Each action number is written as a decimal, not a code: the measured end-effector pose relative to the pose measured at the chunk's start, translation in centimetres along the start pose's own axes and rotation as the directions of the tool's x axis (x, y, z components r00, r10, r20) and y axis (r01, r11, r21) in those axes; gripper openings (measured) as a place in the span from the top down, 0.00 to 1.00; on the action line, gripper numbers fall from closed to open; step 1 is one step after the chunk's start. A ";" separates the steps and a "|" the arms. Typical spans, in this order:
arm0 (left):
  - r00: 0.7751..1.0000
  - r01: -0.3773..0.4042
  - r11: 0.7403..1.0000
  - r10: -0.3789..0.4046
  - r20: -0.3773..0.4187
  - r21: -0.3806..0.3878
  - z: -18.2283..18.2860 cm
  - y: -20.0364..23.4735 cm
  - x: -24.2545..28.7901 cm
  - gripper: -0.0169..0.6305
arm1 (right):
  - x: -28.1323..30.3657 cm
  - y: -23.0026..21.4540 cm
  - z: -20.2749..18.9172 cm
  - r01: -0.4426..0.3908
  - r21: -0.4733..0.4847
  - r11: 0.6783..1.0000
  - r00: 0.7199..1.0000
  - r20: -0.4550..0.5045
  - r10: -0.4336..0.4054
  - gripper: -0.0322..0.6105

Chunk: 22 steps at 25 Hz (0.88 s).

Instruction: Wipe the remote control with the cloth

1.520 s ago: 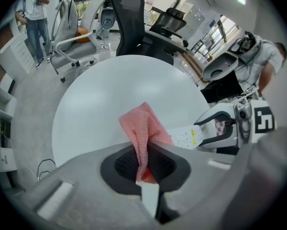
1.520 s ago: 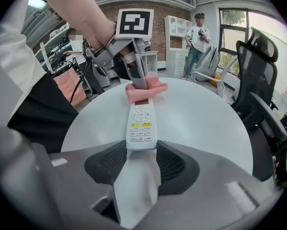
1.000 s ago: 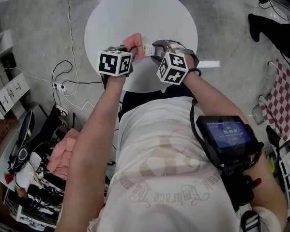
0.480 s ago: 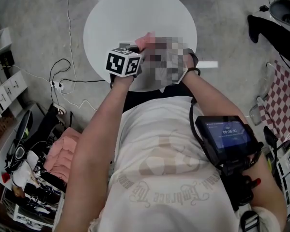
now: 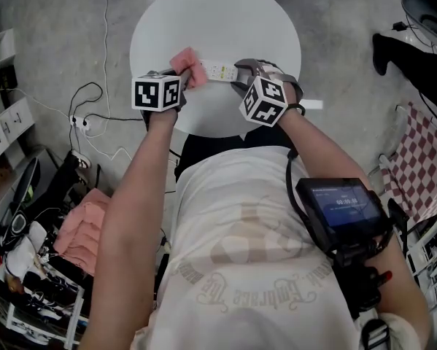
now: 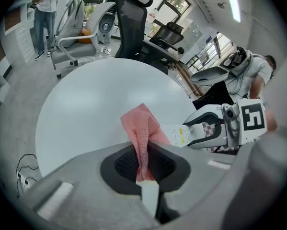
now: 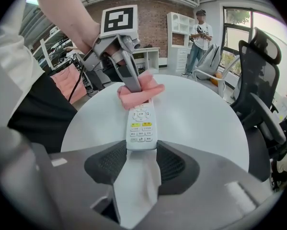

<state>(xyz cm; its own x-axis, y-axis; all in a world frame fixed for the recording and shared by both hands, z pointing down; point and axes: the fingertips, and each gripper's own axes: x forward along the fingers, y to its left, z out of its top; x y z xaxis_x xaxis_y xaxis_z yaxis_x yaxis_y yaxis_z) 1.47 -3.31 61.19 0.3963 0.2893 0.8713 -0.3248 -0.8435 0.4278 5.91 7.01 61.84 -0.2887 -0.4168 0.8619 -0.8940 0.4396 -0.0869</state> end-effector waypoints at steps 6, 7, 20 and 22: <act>0.999 -0.030 0.992 0.035 0.039 -0.121 -2.2 2.3 -0.8 0.95 | 0.0 -0.3 -1.1 0.004 -0.007 1.000 1.000 -0.021 -0.004 0.63; 0.998 -0.035 0.989 0.041 0.045 -0.141 -2.6 2.5 -0.9 0.95 | -0.1 -0.4 -1.3 0.002 -0.007 1.000 1.000 -0.029 -0.003 0.62; 0.968 0.057 0.956 0.018 0.251 -0.287 -6.2 -0.6 -2.6 0.95 | -2.1 -2.0 -1.9 -0.011 -0.075 0.997 0.994 -0.108 0.002 0.57; 0.961 0.071 0.950 0.017 0.278 -0.303 -6.8 -0.9 -2.9 0.95 | -1.5 -2.2 -1.1 -0.011 -0.094 0.995 0.993 -0.120 -0.001 0.54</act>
<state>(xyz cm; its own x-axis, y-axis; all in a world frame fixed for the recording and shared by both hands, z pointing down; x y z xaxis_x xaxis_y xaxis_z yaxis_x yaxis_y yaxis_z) -5.23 -0.32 59.89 0.6136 0.1378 0.7775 -0.5411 -0.6438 0.5411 8.72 7.55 61.35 -0.2449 -0.3181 0.9159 -0.8545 0.5172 -0.0488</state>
